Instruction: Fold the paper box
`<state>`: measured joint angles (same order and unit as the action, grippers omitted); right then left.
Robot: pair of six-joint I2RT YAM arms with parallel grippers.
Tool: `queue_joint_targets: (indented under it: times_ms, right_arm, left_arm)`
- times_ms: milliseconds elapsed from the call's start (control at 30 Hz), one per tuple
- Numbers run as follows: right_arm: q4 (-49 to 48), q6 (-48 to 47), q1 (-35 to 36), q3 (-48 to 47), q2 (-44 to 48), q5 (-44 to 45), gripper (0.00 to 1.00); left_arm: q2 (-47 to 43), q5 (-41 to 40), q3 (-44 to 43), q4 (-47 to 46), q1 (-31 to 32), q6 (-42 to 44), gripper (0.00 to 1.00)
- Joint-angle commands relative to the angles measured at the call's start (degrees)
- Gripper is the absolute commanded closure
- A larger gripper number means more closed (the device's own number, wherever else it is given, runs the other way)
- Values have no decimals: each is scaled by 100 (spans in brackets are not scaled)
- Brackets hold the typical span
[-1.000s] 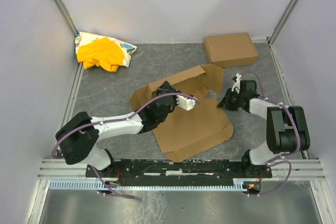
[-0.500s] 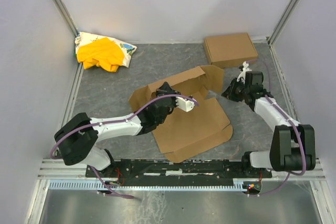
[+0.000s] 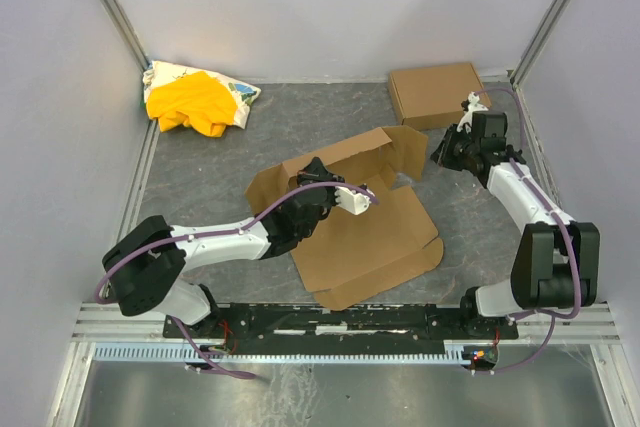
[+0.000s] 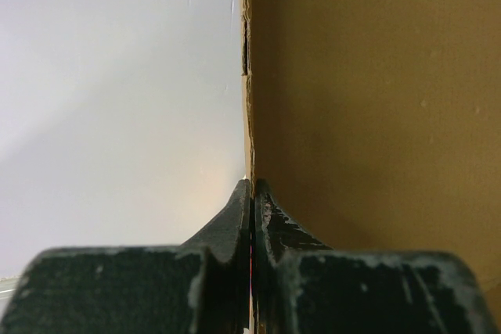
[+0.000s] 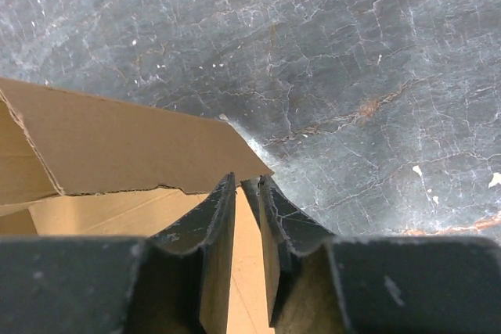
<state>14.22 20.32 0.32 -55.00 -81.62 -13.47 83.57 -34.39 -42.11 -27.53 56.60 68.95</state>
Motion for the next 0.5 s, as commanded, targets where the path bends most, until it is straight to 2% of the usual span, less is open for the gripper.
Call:
queue_joint_targets:
  times_ms: [0,133,467]
  right_arm:
    - [-11,-262,-7,-272,64,-405,68]
    - [-337,-473,-10,112,507,-769,56]
    - [-551,-574,22,190,511,-959,55]
  left_arm:
    - [28,-102,-63,-108,43,-76,97]
    - [109,-122,-138,-112,56,-96,97]
    - [83,-104,-131,-112,76,-115,97]
